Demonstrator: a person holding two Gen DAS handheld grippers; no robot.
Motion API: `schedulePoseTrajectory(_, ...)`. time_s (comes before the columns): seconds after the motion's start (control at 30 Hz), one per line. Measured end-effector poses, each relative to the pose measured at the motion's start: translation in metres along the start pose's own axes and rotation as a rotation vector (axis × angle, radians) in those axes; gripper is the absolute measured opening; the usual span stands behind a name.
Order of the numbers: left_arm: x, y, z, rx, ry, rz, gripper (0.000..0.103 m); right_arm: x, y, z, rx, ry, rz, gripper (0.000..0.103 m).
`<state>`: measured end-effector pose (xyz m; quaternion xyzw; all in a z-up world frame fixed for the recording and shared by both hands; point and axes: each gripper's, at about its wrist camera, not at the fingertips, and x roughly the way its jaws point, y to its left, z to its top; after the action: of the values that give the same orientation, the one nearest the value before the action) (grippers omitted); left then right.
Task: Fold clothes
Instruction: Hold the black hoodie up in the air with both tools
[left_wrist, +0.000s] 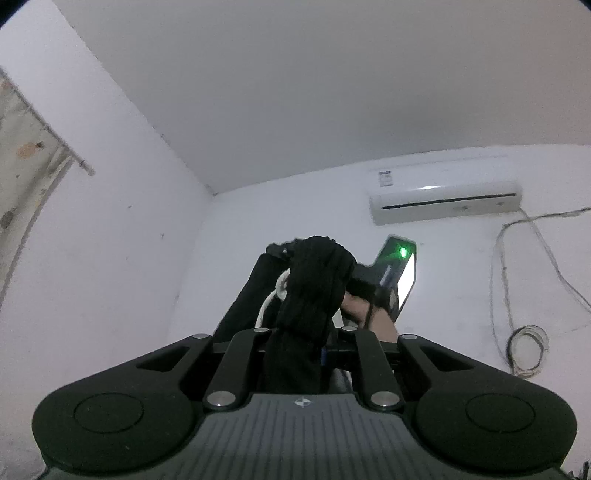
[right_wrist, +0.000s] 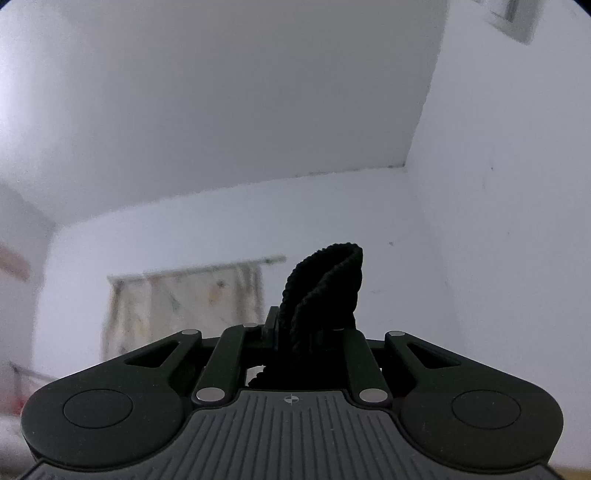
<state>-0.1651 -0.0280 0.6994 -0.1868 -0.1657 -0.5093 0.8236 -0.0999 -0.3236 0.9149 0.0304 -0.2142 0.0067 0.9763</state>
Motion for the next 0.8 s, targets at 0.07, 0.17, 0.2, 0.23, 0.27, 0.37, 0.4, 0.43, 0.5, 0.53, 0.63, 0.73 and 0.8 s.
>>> schedulePoseTrajectory(0.07, -0.012, 0.022, -0.002, -0.011, -0.003, 0.039, 0.016, 0.029, 0.011, -0.012, -0.044, 0.032, -0.013, 0.015)
schedulePoseTrajectory(0.17, -0.024, 0.064, -0.006, -0.037, 0.009, 0.127, 0.016, 0.078, 0.039, -0.034, -0.061, 0.080, -0.014, 0.015)
schedulePoseTrajectory(0.2, -0.028, 0.079, -0.007, -0.045, 0.016, 0.162, 0.016, 0.096, 0.047, -0.048, -0.066, 0.099, -0.013, 0.015)
schedulePoseTrajectory(0.23, -0.035, 0.093, -0.007, -0.045, 0.024, 0.202, 0.016, 0.114, 0.057, -0.061, -0.065, 0.117, -0.005, 0.015)
schedulePoseTrajectory(0.27, -0.045, 0.108, -0.005, -0.047, 0.029, 0.243, 0.016, 0.131, 0.070, -0.071, -0.064, 0.136, 0.008, 0.015)
schedulePoseTrajectory(0.37, -0.081, 0.148, 0.007, -0.025, 0.036, 0.379, 0.016, 0.164, 0.137, -0.093, -0.045, 0.185, 0.068, 0.015)
schedulePoseTrajectory(0.4, -0.096, 0.160, 0.013, -0.008, 0.032, 0.425, 0.016, 0.171, 0.168, -0.099, -0.038, 0.192, 0.098, 0.015)
schedulePoseTrajectory(0.43, -0.110, 0.168, 0.023, 0.014, 0.023, 0.476, 0.016, 0.178, 0.196, -0.105, -0.029, 0.199, 0.130, 0.015)
schedulePoseTrajectory(0.5, -0.140, 0.178, 0.047, 0.065, 0.000, 0.576, 0.016, 0.188, 0.247, -0.116, 0.007, 0.195, 0.216, 0.015)
schedulePoseTrajectory(0.53, -0.149, 0.174, 0.063, 0.101, -0.018, 0.619, 0.016, 0.191, 0.271, -0.117, 0.027, 0.182, 0.262, 0.015)
schedulePoseTrajectory(0.63, -0.169, 0.154, 0.113, 0.213, -0.076, 0.728, 0.016, 0.182, 0.324, -0.098, 0.145, 0.087, 0.415, 0.015)
schedulePoseTrajectory(0.73, -0.180, 0.124, 0.146, 0.335, -0.119, 0.755, 0.016, 0.170, 0.335, -0.073, 0.278, -0.003, 0.514, 0.015)
schedulePoseTrajectory(0.8, -0.173, 0.106, 0.154, 0.399, -0.128, 0.745, 0.016, 0.172, 0.330, -0.066, 0.346, -0.028, 0.554, 0.014)
